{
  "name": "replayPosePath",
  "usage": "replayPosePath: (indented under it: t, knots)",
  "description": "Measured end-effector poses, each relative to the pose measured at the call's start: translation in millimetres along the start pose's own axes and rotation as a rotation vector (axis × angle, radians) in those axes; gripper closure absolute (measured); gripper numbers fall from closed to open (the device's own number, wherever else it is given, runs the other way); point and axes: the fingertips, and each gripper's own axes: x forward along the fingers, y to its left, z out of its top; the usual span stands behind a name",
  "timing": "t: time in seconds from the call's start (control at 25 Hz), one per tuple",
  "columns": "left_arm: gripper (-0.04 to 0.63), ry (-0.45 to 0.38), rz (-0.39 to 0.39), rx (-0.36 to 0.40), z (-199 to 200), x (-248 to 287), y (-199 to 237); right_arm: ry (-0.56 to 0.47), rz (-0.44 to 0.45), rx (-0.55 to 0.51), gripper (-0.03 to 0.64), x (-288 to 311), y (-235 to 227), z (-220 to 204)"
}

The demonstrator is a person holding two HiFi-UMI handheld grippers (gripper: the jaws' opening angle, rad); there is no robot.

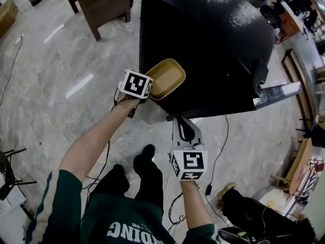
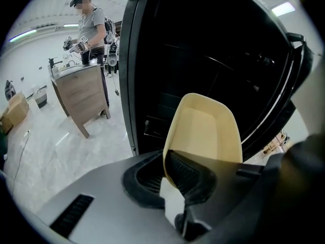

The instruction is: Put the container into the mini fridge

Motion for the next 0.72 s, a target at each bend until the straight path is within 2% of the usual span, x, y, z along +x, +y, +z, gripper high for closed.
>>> replayPosePath:
  t: [0.24,0.44,0.72]
  knots:
    - [0.571,0.041,-0.020,-0.039,1.1,26.5,-6.8,0.007,0.003,0.007,0.580,7.7,3.0,-13.6]
    - [0.571,0.057,0.002,-0.081,19.2,44.0,-3.7,0.011,0.009,0.029,0.580,12.7,1.0,-18.2]
    - [0.569,0.049,0.034,-0.038,52.7,66.5,-8.2,0.002,-0.006,0.069,0.580,24.4,-15.4,-19.9]
